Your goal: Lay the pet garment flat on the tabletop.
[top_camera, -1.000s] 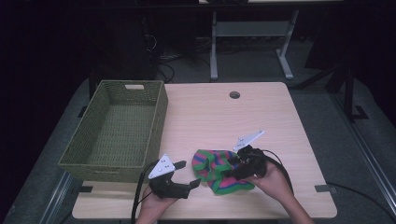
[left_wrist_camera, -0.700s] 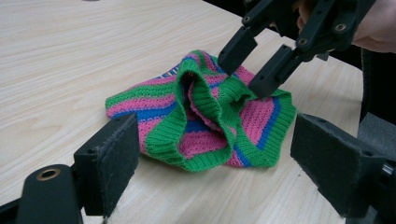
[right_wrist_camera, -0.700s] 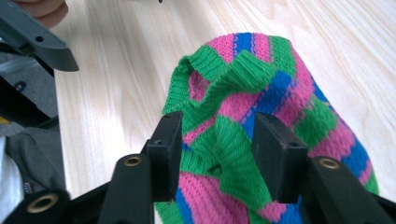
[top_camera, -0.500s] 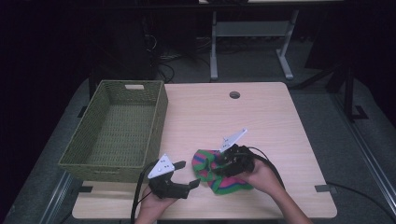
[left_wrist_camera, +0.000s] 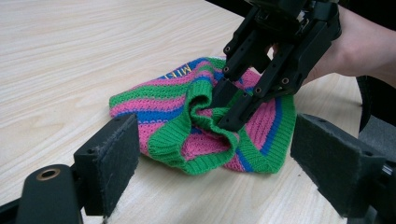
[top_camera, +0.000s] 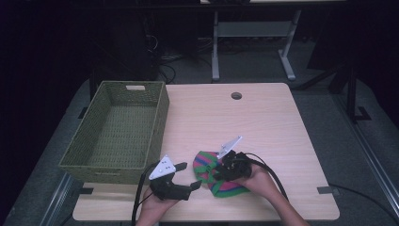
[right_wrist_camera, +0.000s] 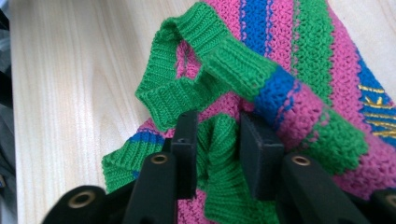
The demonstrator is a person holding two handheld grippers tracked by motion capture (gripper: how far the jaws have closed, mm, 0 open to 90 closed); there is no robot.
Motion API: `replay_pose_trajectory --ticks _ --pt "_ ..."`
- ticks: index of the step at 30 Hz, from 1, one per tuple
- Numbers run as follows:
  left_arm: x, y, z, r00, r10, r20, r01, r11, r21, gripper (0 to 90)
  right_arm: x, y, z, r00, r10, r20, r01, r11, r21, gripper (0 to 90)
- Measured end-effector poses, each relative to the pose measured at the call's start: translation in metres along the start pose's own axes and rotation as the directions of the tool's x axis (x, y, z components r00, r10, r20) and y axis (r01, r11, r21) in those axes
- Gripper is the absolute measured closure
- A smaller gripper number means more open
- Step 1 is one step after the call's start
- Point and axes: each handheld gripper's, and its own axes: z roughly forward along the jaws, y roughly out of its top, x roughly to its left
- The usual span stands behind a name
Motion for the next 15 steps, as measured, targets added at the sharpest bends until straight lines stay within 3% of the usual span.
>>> replay_pose_trajectory --ticks 6,15 --pt "-0.0010 0.0000 0.0006 1.0000 0.006 0.001 -0.006 0.9999 0.008 15.4 0.0021 -0.0046 -0.0002 0.9996 0.013 0.024 -0.012 0.9997 -0.021 78.4" --pt "-0.0002 0.0001 0.0006 1.0000 0.004 0.009 -0.004 0.9999 0.012 15.4 0.0028 -0.0041 -0.0043 0.9998 0.012 0.019 -0.011 0.9996 -0.027 83.0"
